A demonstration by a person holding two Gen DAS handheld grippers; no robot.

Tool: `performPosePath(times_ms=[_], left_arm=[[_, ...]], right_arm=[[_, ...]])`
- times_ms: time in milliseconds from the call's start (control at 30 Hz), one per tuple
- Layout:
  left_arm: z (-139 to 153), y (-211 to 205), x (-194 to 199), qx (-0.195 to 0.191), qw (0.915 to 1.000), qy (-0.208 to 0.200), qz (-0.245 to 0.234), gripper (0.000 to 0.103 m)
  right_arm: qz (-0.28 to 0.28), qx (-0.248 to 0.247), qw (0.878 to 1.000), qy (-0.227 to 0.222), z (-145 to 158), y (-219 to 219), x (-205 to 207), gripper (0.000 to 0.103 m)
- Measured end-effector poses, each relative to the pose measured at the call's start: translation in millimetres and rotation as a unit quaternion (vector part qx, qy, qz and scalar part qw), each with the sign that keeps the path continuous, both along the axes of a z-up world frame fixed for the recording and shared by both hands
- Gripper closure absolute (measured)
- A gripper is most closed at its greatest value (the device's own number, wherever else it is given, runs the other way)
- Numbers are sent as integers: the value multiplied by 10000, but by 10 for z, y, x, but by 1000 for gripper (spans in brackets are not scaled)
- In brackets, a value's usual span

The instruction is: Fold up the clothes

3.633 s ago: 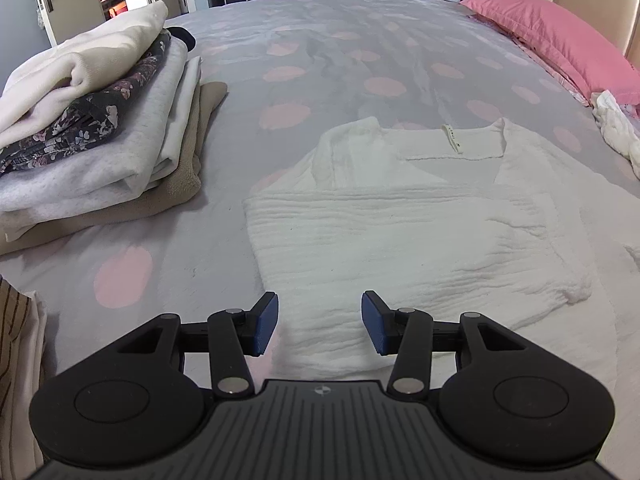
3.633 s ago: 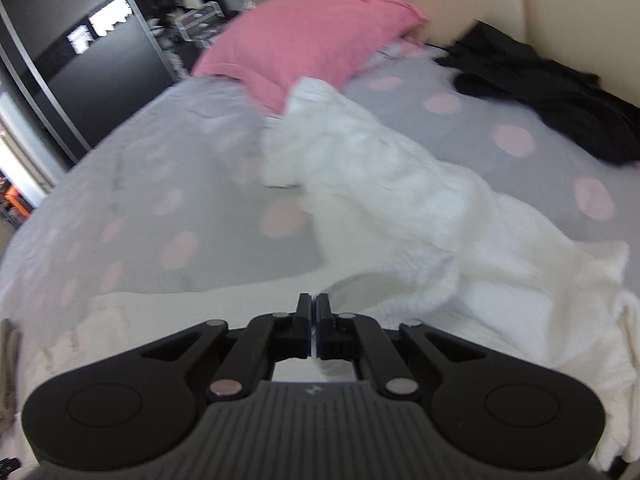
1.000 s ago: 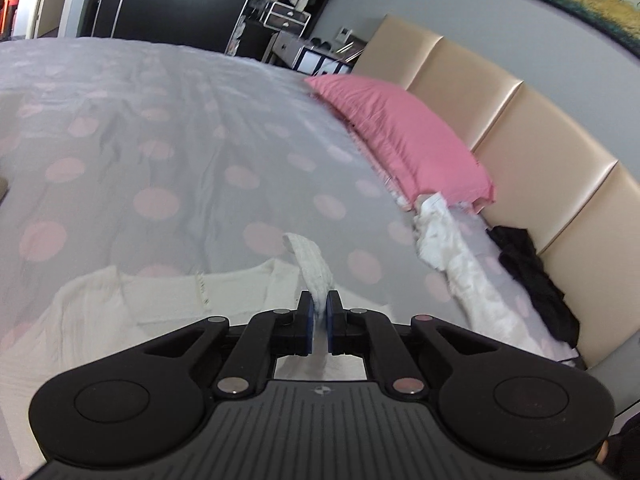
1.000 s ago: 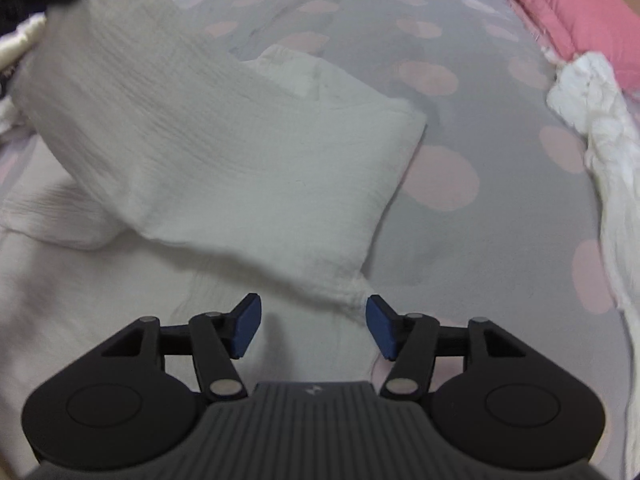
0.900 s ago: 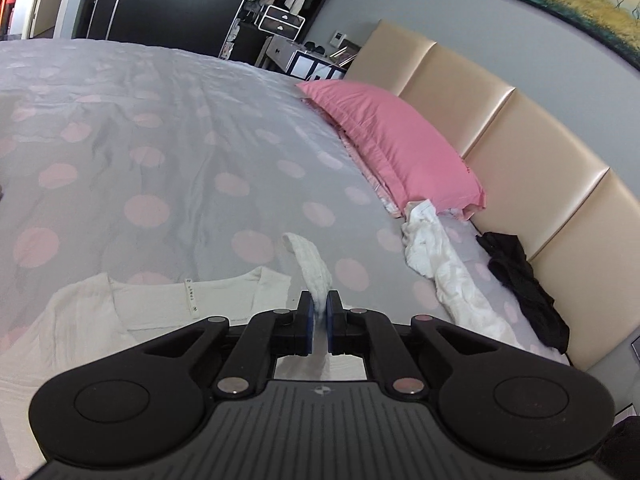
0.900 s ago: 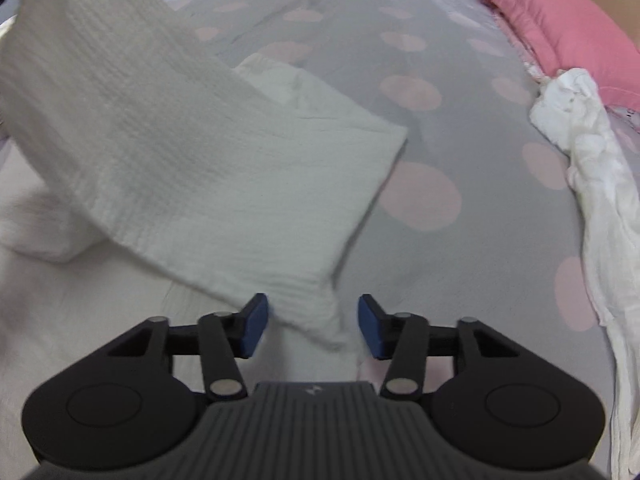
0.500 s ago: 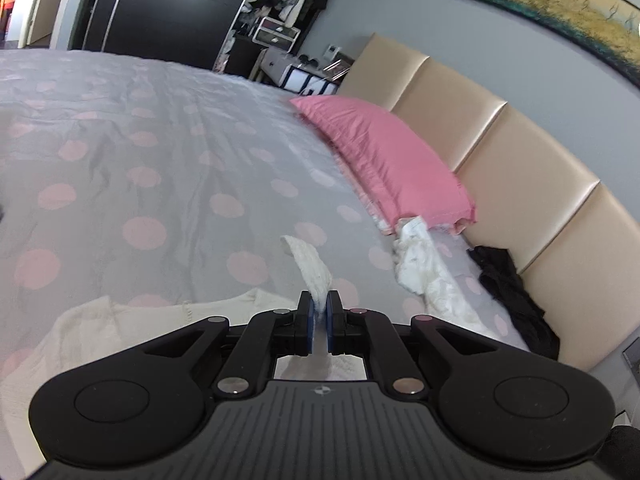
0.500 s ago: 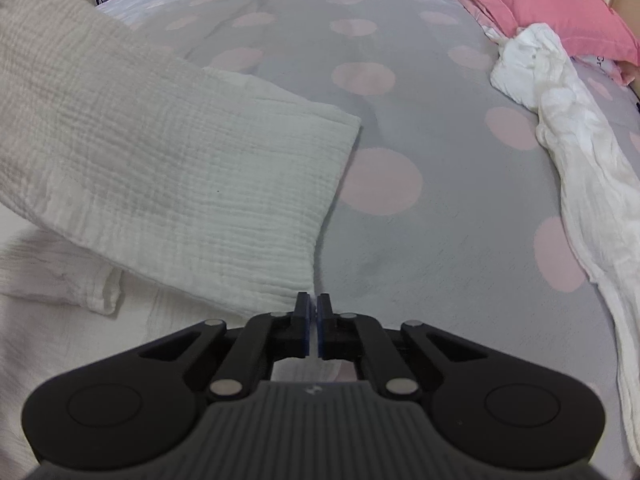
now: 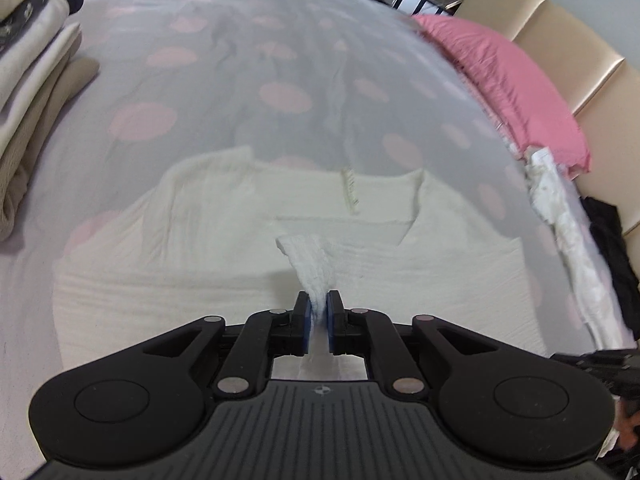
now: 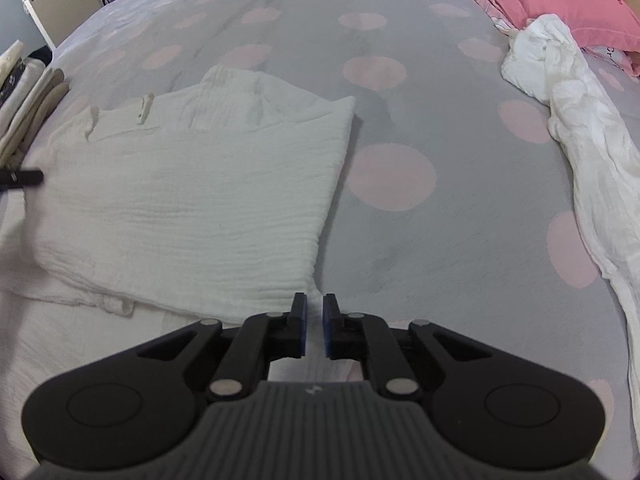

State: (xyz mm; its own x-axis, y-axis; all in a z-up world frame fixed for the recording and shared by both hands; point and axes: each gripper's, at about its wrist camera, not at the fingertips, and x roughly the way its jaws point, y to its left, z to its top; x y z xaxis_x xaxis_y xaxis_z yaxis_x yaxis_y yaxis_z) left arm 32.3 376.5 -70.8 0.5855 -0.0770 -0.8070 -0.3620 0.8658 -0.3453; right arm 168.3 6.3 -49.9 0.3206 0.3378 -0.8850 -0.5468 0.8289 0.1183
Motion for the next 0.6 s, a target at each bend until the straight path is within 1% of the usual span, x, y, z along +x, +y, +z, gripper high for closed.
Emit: performPosePath(times_ms=[33, 100, 133, 167, 200, 233, 367, 467, 600], left_arm=[[-18, 22, -37, -9, 10000, 23, 44, 79], [-6, 54, -127, 30, 9999, 12, 112, 73], [9, 70, -179, 57, 9999, 17, 129, 69], [31, 80, -243, 88, 9999, 35, 144, 66], [54, 88, -313, 120, 9998, 57, 158, 62], [81, 90, -396, 164, 9997, 69, 168, 62], [136, 22, -777, 303, 9994, 133, 132, 62], [153, -48, -1066, 481, 9984, 278, 118, 61], [176, -105, -1448, 589, 9971, 418, 251, 55]], right_arm=[[1, 59, 10000, 7, 36, 0, -9, 91], [28, 141, 9999, -6, 100, 17, -31, 88], [76, 140, 9999, -38, 119, 46, -51, 87], [129, 136, 9998, -66, 137, 70, -70, 84], [177, 133, 9997, -80, 150, 90, -89, 77], [224, 131, 9996, -90, 163, 108, -108, 74], [386, 153, 9991, -30, 170, 146, -199, 74], [572, 54, 9983, 14, 126, 179, -318, 74], [833, -55, 9965, 96, 66, 165, -521, 72]])
